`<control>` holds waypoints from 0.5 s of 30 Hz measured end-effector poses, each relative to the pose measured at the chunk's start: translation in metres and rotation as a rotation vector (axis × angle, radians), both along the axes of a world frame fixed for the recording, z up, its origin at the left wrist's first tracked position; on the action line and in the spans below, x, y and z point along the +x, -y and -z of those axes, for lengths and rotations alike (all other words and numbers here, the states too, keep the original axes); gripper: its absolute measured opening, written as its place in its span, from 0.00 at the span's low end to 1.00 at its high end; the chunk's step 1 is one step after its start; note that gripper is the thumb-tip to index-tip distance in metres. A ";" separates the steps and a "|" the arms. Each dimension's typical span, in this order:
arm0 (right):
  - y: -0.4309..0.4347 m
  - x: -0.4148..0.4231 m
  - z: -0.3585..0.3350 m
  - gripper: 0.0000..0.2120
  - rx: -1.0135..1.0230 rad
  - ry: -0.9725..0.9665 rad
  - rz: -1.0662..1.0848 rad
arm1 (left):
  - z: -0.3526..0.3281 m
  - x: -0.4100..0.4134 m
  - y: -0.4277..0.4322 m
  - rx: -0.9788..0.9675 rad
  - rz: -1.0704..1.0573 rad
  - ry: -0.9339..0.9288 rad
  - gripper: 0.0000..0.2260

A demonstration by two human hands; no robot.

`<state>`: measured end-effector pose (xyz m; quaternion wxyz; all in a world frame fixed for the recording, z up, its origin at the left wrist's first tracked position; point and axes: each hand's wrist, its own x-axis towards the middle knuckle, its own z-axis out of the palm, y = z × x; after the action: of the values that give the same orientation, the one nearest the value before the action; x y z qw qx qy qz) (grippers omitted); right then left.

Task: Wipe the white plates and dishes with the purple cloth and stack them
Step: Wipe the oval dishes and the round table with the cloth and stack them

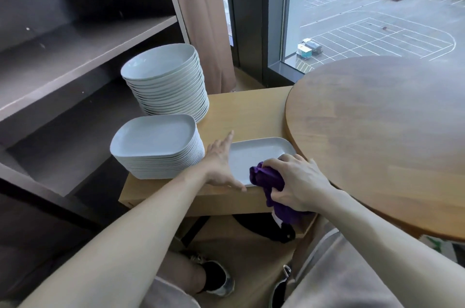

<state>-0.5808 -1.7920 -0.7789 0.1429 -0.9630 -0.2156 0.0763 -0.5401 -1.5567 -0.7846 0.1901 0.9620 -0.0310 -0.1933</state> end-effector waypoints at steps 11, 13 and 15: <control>0.000 -0.001 0.001 0.24 0.037 0.003 -0.005 | -0.013 0.012 0.008 0.184 0.075 -0.042 0.67; 0.000 -0.001 0.001 0.23 0.036 0.014 0.003 | -0.013 0.011 0.009 0.174 0.076 -0.017 0.67; -0.001 -0.001 0.002 0.22 0.042 0.029 0.013 | -0.014 0.008 0.011 0.189 0.078 0.025 0.67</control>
<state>-0.5816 -1.7909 -0.7807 0.1606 -0.9621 -0.2131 0.0570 -0.5323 -1.5675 -0.7704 0.0901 0.9761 -0.0526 -0.1904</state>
